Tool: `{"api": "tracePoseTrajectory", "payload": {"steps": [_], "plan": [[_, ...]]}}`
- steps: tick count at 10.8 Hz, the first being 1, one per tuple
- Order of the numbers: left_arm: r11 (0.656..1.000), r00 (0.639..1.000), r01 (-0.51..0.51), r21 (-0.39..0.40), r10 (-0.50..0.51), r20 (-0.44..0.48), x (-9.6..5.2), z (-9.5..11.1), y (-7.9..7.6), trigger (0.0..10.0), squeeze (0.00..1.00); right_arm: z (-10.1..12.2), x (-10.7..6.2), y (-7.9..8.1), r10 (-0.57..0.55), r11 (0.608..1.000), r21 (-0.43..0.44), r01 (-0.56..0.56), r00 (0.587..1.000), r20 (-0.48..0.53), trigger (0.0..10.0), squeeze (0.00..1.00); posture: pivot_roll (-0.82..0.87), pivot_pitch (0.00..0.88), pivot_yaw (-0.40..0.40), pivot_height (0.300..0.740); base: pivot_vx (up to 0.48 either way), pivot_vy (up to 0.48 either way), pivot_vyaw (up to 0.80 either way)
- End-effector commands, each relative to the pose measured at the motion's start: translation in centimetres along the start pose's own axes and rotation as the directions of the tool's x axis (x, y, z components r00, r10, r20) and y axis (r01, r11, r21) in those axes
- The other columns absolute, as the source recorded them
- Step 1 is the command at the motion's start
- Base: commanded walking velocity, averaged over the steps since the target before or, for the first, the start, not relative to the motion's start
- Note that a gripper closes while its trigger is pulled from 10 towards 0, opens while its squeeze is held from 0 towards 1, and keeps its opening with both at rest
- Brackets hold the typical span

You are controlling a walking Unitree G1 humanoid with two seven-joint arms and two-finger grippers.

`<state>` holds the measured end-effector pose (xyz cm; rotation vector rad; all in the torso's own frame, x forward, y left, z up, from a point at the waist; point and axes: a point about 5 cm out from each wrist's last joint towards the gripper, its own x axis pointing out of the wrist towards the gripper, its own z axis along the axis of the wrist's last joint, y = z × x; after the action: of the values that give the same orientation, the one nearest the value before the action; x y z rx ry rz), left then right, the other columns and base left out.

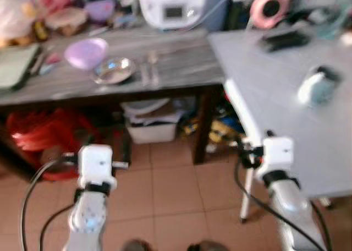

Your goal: Setting the table

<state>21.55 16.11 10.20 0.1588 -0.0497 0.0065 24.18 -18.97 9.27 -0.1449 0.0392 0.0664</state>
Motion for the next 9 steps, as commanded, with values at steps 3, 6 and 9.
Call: {"api": "tracePoseTrajectory", "payload": {"steps": [3, 6, 9], "plan": [[1.0, 1.0, 0.0, 0.026, 0.001, -0.021, -0.32, -0.32, 0.53, 10.0, 0.0, 0.39, 0.21, 0.63, 0.034, 0.999, 0.002, -0.034, 0.999, 0.012, 10.0, 0.0, 0.04, 0.072, 0.022, 0.74, 0.0, -0.245, 0.0], [1.0, 1.0, 0.002, 0.021, -0.001, -0.023, -0.49, -0.34, 0.4, 10.0, 0.0, 0.69, 0.53, 0.62, 0.034, 0.999, -0.022, -0.034, 0.999, 0.019, 10.0, 0.0, 0.04, 0.073, 0.015, 0.74, 0.0, -0.36, 0.0], [1.0, 1.0, 0.014, 0.003, -0.014, -0.027, -0.49, -0.35, 0.11, 10.0, 0.0, 0.96, 0.94, 0.3, 0.007, 0.999, -0.035, -0.006, 1.0, 0.027, 10.0, 0.0, 0.04, 0.075, 0.017, 0.74, 0.0, -0.472, 0.0]]}}
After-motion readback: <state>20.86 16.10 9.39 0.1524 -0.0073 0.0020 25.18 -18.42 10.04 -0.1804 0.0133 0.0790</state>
